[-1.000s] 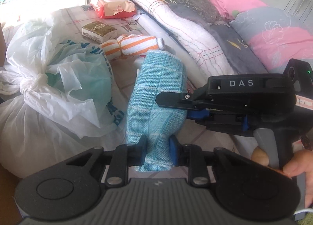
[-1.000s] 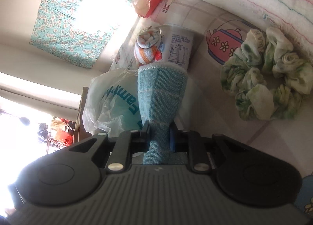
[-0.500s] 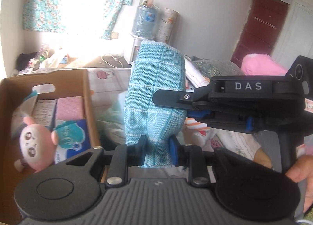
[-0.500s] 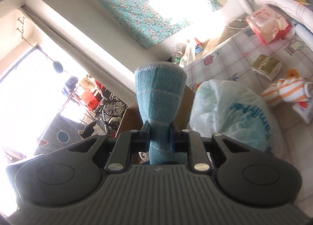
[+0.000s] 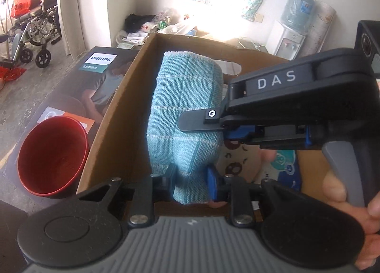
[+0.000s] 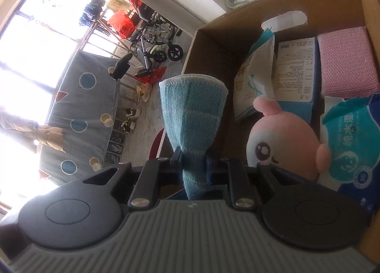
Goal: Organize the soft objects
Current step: 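Carry the hanging towel with the right tool over the box, then lower the towel into the box beside the bunny and open the right tool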
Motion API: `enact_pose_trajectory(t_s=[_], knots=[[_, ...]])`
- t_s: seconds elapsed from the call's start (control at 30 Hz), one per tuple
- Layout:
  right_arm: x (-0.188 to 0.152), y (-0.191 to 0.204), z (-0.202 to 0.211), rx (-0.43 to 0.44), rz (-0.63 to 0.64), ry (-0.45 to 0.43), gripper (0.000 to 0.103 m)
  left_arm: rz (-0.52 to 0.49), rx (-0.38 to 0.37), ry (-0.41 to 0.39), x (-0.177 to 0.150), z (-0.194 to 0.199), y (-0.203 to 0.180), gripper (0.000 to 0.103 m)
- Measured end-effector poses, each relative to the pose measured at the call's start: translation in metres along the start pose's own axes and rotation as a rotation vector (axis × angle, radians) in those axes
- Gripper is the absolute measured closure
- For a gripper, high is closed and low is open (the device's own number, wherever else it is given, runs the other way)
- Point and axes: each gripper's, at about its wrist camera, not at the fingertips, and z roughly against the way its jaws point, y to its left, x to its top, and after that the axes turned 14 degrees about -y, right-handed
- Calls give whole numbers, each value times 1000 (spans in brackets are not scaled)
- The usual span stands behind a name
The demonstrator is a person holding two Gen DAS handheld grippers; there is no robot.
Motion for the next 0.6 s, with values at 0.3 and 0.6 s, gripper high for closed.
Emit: enact_pose_trajectory(t_s=[0.3,0.6], knots=[[-12,-5,-50,-61,-22,95,86,-6,46,57,-5,-16,15,61],[-12,12,-65,-113,84,124,77,-18,48,79,-7,-19,6,52]])
